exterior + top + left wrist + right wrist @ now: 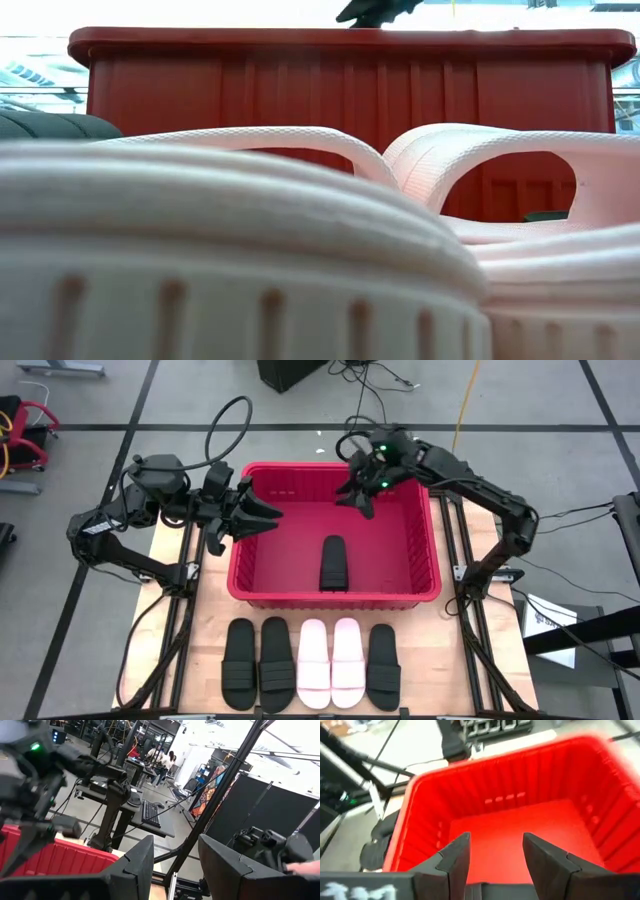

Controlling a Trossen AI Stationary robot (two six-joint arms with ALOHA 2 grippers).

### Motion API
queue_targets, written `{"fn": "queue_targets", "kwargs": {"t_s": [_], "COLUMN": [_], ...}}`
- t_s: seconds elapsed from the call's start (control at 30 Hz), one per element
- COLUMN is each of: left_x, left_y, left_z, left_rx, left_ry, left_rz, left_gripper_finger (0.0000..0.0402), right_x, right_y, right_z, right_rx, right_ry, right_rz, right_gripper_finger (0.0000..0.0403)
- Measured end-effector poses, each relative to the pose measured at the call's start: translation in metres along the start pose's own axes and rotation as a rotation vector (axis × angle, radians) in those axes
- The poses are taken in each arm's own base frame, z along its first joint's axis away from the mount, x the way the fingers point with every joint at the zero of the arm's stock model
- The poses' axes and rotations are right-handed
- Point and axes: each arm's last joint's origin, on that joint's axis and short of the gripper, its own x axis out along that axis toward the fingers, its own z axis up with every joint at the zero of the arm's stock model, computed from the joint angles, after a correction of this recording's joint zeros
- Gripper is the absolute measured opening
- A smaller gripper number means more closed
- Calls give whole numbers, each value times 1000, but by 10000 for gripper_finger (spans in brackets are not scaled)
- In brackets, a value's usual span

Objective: Pick and place slides into bin
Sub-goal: Put the black slipper into the red bin

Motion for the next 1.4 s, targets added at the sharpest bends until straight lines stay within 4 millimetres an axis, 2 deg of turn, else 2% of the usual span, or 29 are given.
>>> {"fn": "queue_targets", "kwargs": {"t_s": [0.27,0.43,0.63,0.93,1.17,1.4], "left_x": [0,0,0,0,0,0], "left_y": [0,0,0,0,0,-1], "left_z": [0,0,0,0,-1,-1], "left_rx": [-3,-5,-8,-13,-25,-33], "left_ry": [3,3,3,3,5,24], "left_rz": [1,0,1,0,0,-34], "left_gripper_finger": [152,152,152,152,152,152], "right_x": [-41,-63,-88,-118,-125,-123], "right_y": [23,44,80,141,183,221], "right_z": [13,22,34,40,36,27], "right_rx": [19,-8,-65,-180,-210,-216], "right_ry": [-143,-264,-432,-625,-704,-738], "right_rz": [-26,5,101,314,390,335], "right_gripper_finger": [169,168,165,165,164,164]}}
